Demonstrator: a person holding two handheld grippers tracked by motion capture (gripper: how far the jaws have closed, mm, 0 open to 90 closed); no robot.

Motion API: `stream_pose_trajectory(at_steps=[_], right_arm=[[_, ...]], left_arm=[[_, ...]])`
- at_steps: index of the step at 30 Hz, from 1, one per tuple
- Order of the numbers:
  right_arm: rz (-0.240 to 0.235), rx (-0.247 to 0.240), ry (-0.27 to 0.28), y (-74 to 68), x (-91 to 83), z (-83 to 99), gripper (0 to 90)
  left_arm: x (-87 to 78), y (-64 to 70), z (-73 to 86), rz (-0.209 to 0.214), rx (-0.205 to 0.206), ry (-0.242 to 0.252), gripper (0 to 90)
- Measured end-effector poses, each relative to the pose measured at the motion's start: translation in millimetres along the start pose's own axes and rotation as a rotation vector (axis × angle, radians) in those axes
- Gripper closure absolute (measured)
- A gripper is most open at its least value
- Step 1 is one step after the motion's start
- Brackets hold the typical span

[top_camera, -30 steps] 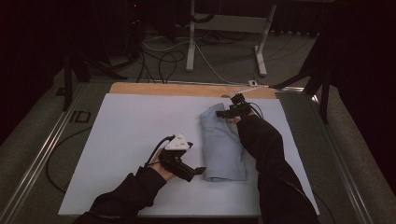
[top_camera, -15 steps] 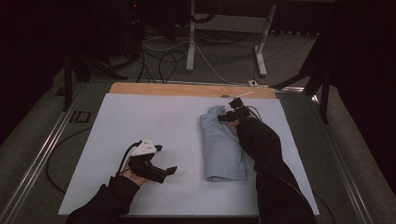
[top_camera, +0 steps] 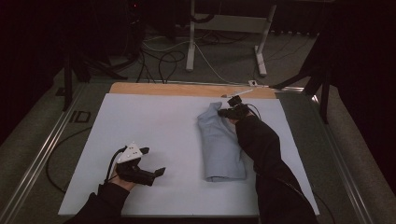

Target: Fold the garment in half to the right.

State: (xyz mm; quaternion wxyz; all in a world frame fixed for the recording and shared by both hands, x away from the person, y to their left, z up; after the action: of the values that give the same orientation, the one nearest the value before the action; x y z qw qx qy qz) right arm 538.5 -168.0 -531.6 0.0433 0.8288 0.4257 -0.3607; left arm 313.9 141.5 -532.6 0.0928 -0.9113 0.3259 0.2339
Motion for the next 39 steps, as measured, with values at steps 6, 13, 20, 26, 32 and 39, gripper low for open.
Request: stream_pose_trajectory(at_steps=[6, 13, 20, 26, 32, 39], right_arm=[[0.028, 0.031, -0.028, 4.0, 11.3, 2.5, 83.8], [0.063, 0.048, -0.065, 11.8, 19.3, 10.8, 83.8], [0.065, 0.059, -0.084, 14.1, 23.7, 15.2, 83.4], [0.067, 0.059, -0.089, 15.6, 24.6, 16.3, 82.5], [0.070, 0.066, -0.086, 15.3, 22.6, 14.7, 67.9], [0.044, 0.060, -0.046, 5.5, 9.4, 1.0, 49.7]], left_arm=[[-1.4, -3.3, 1.5, -0.026, 0.013, 0.034, 0.1], [-0.1, -8.1, 4.6, -0.049, 0.008, 0.028, 0.1], [-0.2, -9.3, 5.1, -0.063, 0.013, 0.038, 0.1], [0.0, -12.1, 7.7, -0.078, 0.022, 0.025, 0.2], [-1.3, -14.8, 7.5, -0.079, 0.014, 0.030, 0.2], [-3.8, -17.3, 6.8, -0.088, 0.010, 0.038, 0.2]])
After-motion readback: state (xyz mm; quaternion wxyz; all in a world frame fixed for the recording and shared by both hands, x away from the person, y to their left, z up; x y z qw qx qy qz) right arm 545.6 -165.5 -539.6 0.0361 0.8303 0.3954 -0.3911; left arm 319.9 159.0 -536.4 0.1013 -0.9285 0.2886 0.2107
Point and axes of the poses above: each handheld gripper's, and its own axes: x roughly forward along the jaws, z roughly out of its underside, y roughly to its right, the point moved 6 cm from there along x, roughly forward along the jaws, and after that the axes turned 11 degrees about -z, right-handed, at the moved point
